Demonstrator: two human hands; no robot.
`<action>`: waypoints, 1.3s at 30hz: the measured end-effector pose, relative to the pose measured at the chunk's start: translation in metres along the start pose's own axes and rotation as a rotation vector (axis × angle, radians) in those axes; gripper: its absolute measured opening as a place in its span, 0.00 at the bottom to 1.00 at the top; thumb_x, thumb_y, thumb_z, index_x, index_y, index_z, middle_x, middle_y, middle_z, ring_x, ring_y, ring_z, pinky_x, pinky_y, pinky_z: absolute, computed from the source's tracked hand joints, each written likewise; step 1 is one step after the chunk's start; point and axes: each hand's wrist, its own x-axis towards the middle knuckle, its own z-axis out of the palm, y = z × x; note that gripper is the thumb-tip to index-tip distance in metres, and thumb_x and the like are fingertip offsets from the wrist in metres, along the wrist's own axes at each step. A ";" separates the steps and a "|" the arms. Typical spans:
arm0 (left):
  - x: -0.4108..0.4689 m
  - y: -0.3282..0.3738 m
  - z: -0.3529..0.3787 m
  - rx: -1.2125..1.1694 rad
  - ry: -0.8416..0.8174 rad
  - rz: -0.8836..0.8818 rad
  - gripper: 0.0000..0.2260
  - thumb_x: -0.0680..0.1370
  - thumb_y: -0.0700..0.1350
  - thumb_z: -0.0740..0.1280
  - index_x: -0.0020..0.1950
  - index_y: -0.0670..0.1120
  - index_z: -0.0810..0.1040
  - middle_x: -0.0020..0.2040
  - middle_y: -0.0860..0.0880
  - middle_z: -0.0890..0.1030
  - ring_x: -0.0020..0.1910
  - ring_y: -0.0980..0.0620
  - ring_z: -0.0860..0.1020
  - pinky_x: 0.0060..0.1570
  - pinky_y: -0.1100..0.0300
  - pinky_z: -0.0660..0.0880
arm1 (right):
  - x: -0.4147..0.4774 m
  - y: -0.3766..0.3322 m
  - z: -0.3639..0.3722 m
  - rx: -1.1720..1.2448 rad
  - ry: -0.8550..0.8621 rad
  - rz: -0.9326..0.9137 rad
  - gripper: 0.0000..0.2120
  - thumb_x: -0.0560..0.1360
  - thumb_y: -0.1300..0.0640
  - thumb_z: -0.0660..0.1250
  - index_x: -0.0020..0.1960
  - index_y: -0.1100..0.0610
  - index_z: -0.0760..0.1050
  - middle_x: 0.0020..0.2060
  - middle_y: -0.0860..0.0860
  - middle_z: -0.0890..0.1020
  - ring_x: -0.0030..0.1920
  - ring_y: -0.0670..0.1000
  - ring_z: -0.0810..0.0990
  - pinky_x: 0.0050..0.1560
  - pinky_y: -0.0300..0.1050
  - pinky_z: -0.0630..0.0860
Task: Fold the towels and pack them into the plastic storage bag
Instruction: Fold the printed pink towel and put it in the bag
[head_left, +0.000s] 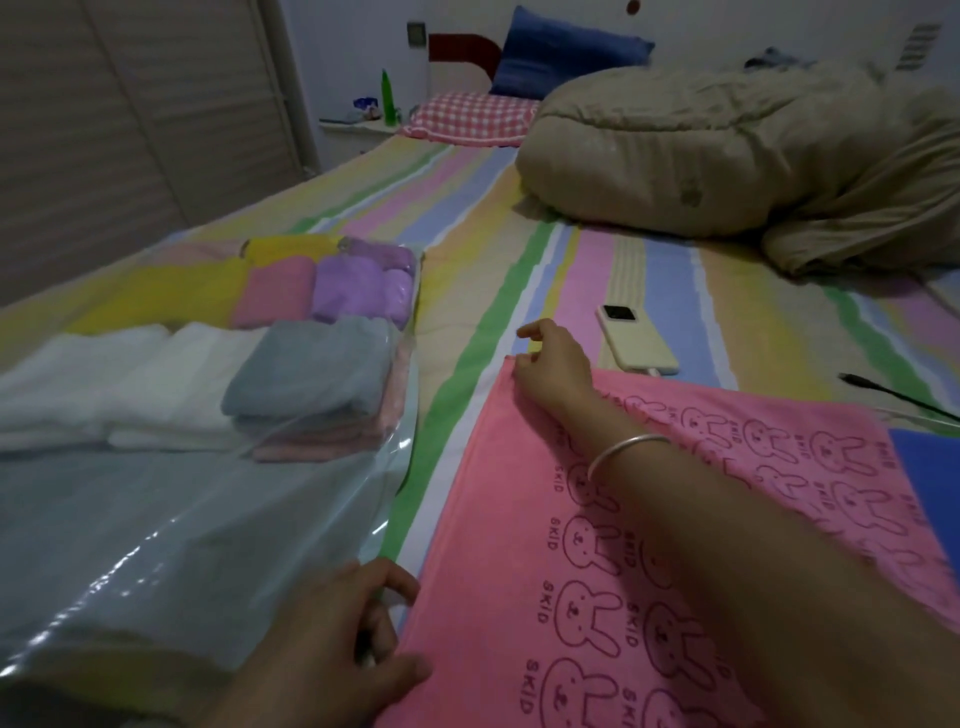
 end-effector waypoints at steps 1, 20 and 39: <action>-0.001 -0.001 0.001 0.000 0.006 -0.009 0.23 0.58 0.64 0.70 0.49 0.56 0.75 0.32 0.56 0.81 0.31 0.61 0.76 0.38 0.68 0.71 | -0.003 0.000 0.001 0.058 -0.026 -0.018 0.17 0.75 0.64 0.61 0.62 0.54 0.73 0.62 0.55 0.75 0.60 0.55 0.76 0.60 0.47 0.72; 0.025 0.065 0.055 0.391 0.360 0.308 0.28 0.72 0.46 0.63 0.73 0.50 0.66 0.76 0.47 0.62 0.73 0.47 0.64 0.71 0.53 0.61 | -0.187 0.066 -0.129 -0.696 -0.297 0.136 0.30 0.79 0.35 0.43 0.78 0.43 0.43 0.78 0.47 0.41 0.77 0.55 0.38 0.72 0.67 0.36; 0.006 0.054 0.083 0.355 0.170 0.493 0.26 0.77 0.64 0.53 0.70 0.53 0.72 0.73 0.52 0.68 0.70 0.52 0.68 0.69 0.53 0.64 | -0.378 0.118 -0.230 -0.290 0.127 -0.265 0.16 0.71 0.36 0.65 0.53 0.43 0.79 0.59 0.41 0.76 0.59 0.43 0.74 0.51 0.35 0.73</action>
